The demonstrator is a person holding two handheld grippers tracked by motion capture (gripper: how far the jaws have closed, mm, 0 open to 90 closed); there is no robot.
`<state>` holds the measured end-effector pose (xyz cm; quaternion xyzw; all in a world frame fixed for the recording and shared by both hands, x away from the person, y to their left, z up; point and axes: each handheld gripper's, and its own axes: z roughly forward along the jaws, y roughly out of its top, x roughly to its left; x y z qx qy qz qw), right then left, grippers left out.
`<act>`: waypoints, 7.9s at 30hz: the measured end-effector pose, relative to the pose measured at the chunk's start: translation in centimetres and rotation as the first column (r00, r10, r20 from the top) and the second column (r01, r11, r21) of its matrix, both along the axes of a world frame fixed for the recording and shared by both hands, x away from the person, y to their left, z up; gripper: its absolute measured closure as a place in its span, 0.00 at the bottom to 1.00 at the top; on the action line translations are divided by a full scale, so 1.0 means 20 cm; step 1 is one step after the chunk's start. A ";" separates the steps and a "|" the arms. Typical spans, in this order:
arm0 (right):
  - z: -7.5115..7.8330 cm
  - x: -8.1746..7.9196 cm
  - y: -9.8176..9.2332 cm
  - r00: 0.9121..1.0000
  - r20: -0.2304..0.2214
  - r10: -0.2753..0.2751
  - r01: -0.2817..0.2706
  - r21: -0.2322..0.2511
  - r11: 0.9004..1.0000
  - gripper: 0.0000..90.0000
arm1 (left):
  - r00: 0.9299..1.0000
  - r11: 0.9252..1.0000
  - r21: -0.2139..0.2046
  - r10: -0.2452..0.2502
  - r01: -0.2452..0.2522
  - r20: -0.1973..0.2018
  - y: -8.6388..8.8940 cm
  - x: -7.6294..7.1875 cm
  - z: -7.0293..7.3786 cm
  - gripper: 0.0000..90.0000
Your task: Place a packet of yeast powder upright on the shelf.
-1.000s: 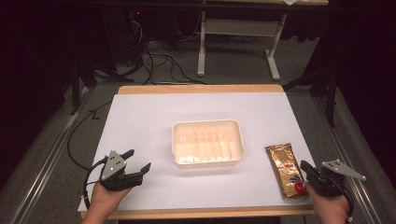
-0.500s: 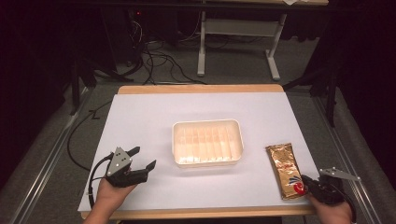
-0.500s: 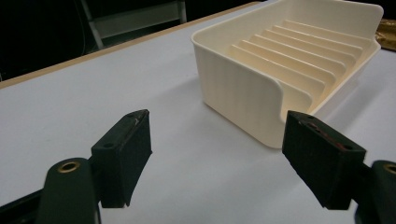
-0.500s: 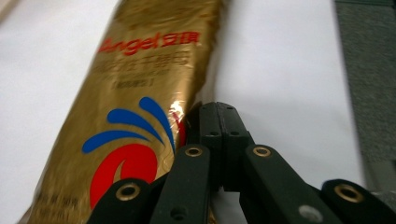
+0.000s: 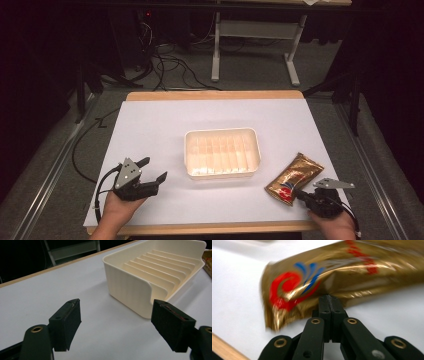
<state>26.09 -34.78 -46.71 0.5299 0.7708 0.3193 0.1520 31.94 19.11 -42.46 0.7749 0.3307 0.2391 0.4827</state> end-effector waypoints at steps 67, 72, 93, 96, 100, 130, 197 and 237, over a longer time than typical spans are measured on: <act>0.03 0.18 -0.44 0.910 0.075 -0.408 0.363 0.334 0.870 0.39 | 0.995 0.994 0.055 0.098 -0.096 -0.036 0.16 -0.14 -0.05 0.27; -0.01 0.18 -0.44 0.915 0.033 -0.403 0.361 0.383 0.850 0.39 | 0.995 0.994 0.059 0.091 -0.088 -0.043 0.16 -0.14 -0.05 0.27; -0.09 0.20 -0.46 0.934 -0.113 -0.339 0.345 0.530 0.775 0.55 | 0.996 0.995 0.069 0.081 -0.078 -0.043 0.14 -0.13 -0.06 0.27; -0.08 0.19 -0.45 0.934 -0.102 -0.342 0.343 0.525 0.779 0.66 | 0.996 0.994 0.073 0.079 -0.076 -0.043 0.14 -0.13 -0.06 0.27; -0.07 0.18 -0.46 0.937 -0.070 -0.342 0.328 0.513 0.793 0.80 | 0.996 0.994 0.074 0.077 -0.074 -0.043 0.14 -0.13 -0.06 0.27; 0.20 0.09 -0.32 0.919 0.255 -0.299 0.138 0.503 0.853 1.00 | 0.997 0.995 0.076 0.074 -0.071 -0.035 0.14 -0.13 -0.05 0.27; 0.63 0.03 0.06 0.783 0.533 -0.321 -0.030 0.547 0.837 1.00 | 0.996 0.994 0.062 0.088 -0.088 -0.002 0.17 -0.14 -0.03 0.27; 0.79 0.29 0.68 0.813 0.537 -0.224 -0.152 0.568 0.809 1.00 | 0.995 0.995 0.043 0.094 -0.095 0.018 0.18 -0.15 -0.02 0.27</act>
